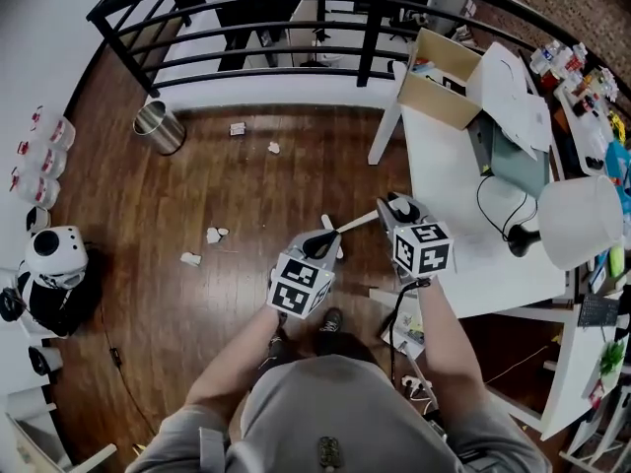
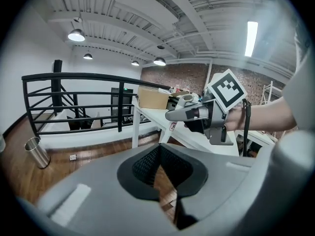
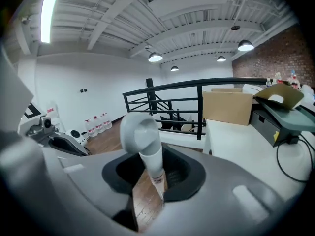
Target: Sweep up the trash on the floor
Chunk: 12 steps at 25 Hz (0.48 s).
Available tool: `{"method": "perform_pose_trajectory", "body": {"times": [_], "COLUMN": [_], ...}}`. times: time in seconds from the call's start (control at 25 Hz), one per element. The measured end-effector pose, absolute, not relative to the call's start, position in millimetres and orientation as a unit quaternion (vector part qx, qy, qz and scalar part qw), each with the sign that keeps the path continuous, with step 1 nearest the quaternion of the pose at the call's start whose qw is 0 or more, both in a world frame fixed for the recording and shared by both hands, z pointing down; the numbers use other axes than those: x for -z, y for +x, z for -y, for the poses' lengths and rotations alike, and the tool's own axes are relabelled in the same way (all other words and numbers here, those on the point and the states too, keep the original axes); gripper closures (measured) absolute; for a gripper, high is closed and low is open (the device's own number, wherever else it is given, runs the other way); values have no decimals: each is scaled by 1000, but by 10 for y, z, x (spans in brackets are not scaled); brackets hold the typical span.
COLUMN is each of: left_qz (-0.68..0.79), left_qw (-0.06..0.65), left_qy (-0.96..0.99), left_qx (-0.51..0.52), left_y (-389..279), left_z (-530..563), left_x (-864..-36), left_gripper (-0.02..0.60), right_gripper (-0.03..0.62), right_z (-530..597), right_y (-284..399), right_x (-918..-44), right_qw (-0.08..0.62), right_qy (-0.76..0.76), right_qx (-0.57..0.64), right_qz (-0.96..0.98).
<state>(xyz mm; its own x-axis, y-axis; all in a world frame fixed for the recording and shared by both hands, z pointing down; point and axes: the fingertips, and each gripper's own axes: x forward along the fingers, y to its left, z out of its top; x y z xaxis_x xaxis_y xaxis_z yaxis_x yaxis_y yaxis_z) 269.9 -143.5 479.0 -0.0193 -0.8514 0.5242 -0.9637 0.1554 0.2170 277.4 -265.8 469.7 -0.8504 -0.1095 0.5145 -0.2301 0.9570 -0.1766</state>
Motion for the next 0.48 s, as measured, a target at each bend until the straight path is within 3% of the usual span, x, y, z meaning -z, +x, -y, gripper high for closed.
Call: {"method": "perform_pose_trajectory", "body": {"times": [0.48], "left_qz": [706], "left_qw": [269], "left_qy": [651], "left_qx": [-68], "left_y": [2740], "left_z": [235], "left_x": [-4668], "left_gripper": [574], "right_gripper": [503], "right_z": [1205], "right_y": [2845], "right_x": [-3899], "right_qw": [235], "right_qy": [38], "right_qx": [-65], "right_qz": [969]}}
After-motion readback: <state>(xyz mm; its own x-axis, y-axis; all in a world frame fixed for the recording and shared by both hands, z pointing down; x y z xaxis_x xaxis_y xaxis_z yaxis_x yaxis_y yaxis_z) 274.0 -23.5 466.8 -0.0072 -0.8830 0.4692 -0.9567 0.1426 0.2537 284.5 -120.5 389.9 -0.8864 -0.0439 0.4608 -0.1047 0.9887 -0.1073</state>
